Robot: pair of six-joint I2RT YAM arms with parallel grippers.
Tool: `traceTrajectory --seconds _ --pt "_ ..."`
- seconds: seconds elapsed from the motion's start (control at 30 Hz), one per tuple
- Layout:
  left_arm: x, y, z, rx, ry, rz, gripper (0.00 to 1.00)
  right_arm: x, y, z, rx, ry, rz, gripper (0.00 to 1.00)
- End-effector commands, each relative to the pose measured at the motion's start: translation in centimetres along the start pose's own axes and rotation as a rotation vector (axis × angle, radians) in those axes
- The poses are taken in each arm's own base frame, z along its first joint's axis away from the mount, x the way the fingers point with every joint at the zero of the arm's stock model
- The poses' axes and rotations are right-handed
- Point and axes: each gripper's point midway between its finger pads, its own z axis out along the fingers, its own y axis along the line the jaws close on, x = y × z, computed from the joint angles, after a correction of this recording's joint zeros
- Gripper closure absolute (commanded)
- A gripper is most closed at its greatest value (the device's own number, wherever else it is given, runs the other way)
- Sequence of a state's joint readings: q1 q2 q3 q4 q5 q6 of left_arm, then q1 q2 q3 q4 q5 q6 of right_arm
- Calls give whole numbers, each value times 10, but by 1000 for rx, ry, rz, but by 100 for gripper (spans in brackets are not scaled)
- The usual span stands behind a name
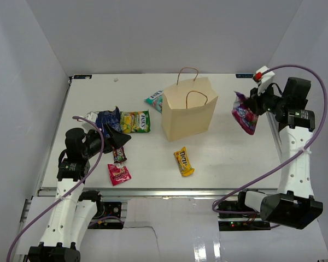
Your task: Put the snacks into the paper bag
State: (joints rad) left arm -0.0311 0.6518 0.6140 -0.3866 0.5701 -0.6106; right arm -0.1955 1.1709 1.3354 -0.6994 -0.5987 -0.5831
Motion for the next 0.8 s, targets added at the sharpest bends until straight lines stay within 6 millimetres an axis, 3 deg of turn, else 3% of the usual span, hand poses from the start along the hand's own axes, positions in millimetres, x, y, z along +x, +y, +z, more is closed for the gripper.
traceTrajectory --seconds 0.0,0.03,0.1,0.13,0.17,0.2,0.23,0.27,0.3,0.33,0.37,0.4,0.53,0.63,0.7,0.73,0.77 --pt "-8 -12 -3 40 -17 27 2 -102 -15 -19 65 -273 -40 92" --pt "-8 -12 -3 42 -16 28 2 -112 -25 -15 109 -287 -1 92" --pt "-9 -14 -3 47 -17 28 2 -158 -29 -16 168 -386 -54 92" --pt "-9 -15 -4 48 -18 27 2 -166 -33 -8 189 -398 -59 92" --pt "-9 -16 -4 52 -18 27 2 -184 -18 0 168 -430 -80 92" --pt "-9 -16 -5 54 -18 28 2 -206 -19 -2 203 -493 -108 92" --pt "-9 -17 -5 56 -20 25 2 -212 -27 3 267 -505 -103 92" --pt "-9 -18 -6 60 -23 27 2 -227 -12 8 263 -546 -121 92" --pt "-8 -18 -7 61 -22 24 2 -243 -13 6 313 -611 -138 92" --pt "-9 -20 -7 65 -24 22 2 -249 -23 8 398 -628 -125 92" --pt "-9 -20 -8 67 -27 23 2 -258 -15 12 409 -654 -135 92" --pt "-8 -21 -9 67 -27 22 2 -265 -21 13 459 -681 -129 92" --pt "-7 -21 -12 64 -31 21 2 -274 -10 21 436 -709 -120 92" --pt "-7 -21 -13 59 -35 21 2 -271 11 26 387 -727 -113 92" --pt "-7 -20 -12 57 -32 18 2 -259 35 37 332 -722 -101 92" --pt "-7 -21 -12 58 -33 19 2 -257 42 31 323 -732 -92 92" --pt "-7 -21 -12 58 -33 19 2 -243 55 43 292 -713 -87 92"
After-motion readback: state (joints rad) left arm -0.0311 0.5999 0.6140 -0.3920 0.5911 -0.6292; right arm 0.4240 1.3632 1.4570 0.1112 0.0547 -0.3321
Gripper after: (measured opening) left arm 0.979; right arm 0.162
